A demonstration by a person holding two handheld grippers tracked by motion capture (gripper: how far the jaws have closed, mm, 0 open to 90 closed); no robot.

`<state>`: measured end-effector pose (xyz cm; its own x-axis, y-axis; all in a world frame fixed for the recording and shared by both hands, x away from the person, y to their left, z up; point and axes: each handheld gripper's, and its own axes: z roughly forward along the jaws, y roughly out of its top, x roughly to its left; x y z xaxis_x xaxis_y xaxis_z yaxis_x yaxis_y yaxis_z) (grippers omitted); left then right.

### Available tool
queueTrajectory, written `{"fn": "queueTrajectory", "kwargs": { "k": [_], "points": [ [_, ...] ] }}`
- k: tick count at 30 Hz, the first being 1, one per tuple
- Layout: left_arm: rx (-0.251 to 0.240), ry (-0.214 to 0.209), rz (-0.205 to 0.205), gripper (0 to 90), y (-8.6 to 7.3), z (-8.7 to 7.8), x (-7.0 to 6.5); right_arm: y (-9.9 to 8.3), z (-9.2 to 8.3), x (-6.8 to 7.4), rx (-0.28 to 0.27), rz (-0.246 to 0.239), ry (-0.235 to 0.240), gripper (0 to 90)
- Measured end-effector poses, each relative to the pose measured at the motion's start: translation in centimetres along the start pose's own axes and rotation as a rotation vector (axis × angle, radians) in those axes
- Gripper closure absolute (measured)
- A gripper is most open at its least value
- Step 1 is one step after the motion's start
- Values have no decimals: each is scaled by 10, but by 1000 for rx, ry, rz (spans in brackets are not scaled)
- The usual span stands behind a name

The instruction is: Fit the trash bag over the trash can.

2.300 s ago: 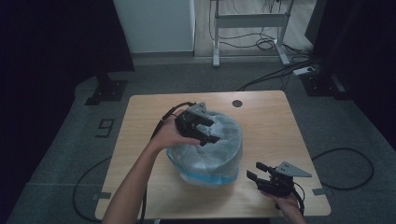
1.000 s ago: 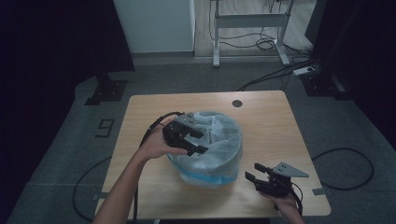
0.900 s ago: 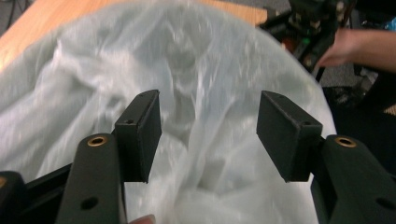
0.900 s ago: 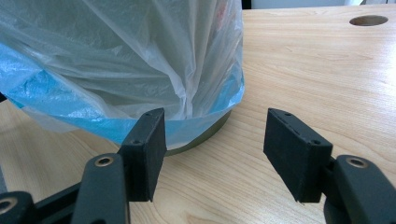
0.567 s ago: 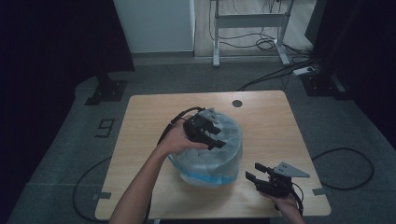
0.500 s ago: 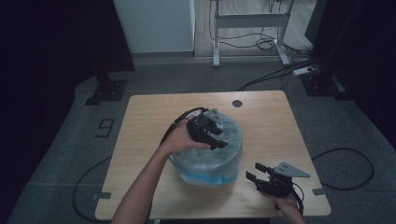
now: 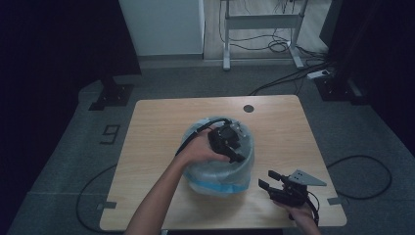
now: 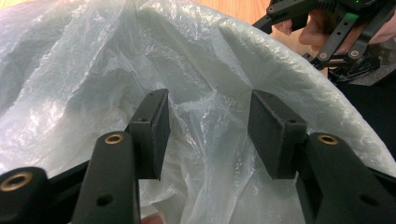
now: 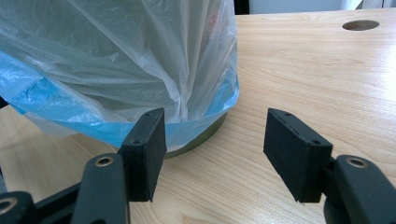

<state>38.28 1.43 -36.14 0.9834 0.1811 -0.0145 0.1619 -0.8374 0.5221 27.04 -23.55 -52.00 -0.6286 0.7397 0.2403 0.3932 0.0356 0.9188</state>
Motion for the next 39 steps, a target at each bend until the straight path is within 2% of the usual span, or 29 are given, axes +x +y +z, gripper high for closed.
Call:
{"fn": "queueTrajectory", "kwargs": {
  "k": [2,4,5,6,7,8,9,10,11,12,13,17,18,20,21,24,26,27,28,29,30,31,36,37,39],
  "points": [
    [-15,6,0,463,-2,-3,-1,0,-1,0,-2,2,-2,381],
    [-61,25,-8,424,-4,-13,-2,1,-2,-2,-8,6,-5,381],
    [-61,25,-8,404,-4,-13,-2,1,-2,-2,-8,6,-5,381],
    [-124,49,-25,386,-8,-27,-1,1,-4,-3,-16,11,-8,380],
    [-124,49,-25,372,-8,-27,-1,2,-4,-3,-17,12,-9,379],
    [-176,73,-45,355,-14,-39,-1,1,-4,-3,-17,14,-11,378],
    [-176,73,-45,344,-14,-39,-1,1,-4,-3,-17,14,-11,378],
    [-220,97,-64,337,-21,-51,-2,1,-4,-4,-17,9,-16,377],
    [-220,97,-64,329,-21,-51,-2,2,-5,-4,-16,7,-19,378],
    [-237,113,-74,329,-25,-55,-2,2,-5,-4,-16,7,-19,378],
    [-265,149,-87,329,-34,-63,-4,2,-6,-3,-14,-2,-31,377],
    [-312,191,-115,327,-56,-75,-8,2,-7,-3,-14,-10,-41,376],
    [-312,191,-115,327,-56,-75,-8,2,-8,-3,-15,-8,-42,376],
    [-348,214,-141,327,-74,-83,-11,2,-8,-4,-13,-7,-44,376],
    [-348,214,-141,326,-74,-83,-11,2,-8,-4,-13,-7,-44,376],
    [-384,245,-168,326,-96,-92,-16,1,-8,-4,0,-32,-64,376],
    [-389,269,-174,328,-106,-95,-19,1,-7,-3,5,-40,-68,375],
    [-389,269,-174,328,-106,-95,-19,1,-7,-3,5,-40,-68,375],
    [-403,283,-185,329,-116,-99,-22,0,-6,-3,14,-47,-71,375],
    [-403,283,-185,329,-116,-99,-22,0,-6,-3,14,-47,-71,375],
    [-399,311,-186,330,-125,-102,-25,0,-6,-3,18,-49,-72,375],
    [-395,321,-185,331,-129,-103,-28,-1,-6,-3,19,-49,-73,375],
    [-413,337,-199,332,-151,-106,-40,-1,-6,-4,15,-44,-77,374],
    [-413,337,-199,332,-151,-106,-40,-1,-6,-4,15,-44,-77,374],
    [-426,340,-212,332,-167,-106,-48,-2,-8,-6,14,-41,-79,375]
  ]
}}
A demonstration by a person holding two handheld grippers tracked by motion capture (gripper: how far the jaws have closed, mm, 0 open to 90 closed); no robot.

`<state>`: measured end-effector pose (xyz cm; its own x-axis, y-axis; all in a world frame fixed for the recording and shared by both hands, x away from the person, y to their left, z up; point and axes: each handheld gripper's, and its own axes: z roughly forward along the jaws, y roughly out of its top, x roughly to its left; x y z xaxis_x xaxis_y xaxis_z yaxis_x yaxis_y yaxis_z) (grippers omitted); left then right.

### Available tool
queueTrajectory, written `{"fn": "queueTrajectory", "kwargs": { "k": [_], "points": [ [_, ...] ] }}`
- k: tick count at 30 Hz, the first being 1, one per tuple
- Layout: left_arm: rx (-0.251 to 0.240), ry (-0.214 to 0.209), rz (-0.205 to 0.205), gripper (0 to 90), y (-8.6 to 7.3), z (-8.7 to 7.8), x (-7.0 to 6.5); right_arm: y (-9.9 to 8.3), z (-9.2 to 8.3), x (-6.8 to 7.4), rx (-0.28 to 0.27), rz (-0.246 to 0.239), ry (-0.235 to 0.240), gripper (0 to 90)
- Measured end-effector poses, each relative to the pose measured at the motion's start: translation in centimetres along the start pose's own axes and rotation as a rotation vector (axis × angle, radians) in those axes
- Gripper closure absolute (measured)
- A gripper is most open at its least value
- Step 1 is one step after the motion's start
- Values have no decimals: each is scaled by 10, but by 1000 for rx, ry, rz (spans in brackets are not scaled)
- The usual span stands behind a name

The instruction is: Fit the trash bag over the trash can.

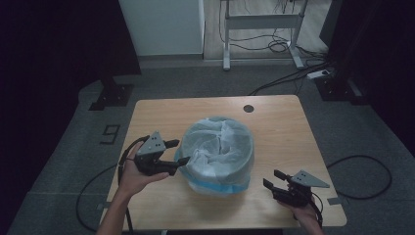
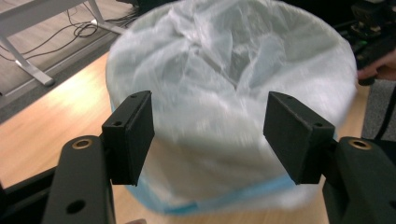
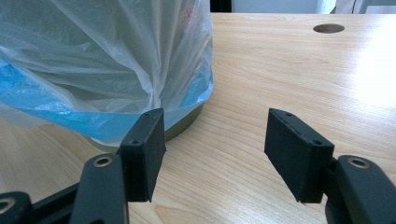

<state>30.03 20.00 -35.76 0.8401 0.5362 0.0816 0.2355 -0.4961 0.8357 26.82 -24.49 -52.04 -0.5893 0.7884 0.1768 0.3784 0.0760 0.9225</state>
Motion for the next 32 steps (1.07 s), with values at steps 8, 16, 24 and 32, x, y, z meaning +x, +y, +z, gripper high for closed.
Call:
{"fn": "queueTrajectory", "kwargs": {
  "k": [8,16,24,32],
  "points": [
    [-5,29,-44,335,-40,-13,-7,-3,0,-6,8,6,-23,375],
    [7,47,-112,336,-88,-19,-10,-8,0,-12,24,12,-44,374],
    [18,62,-174,336,-120,-19,-6,-13,2,-17,37,20,-67,371],
    [30,60,-178,335,-121,-9,-4,-13,1,-19,32,20,-75,368]
  ]
}}
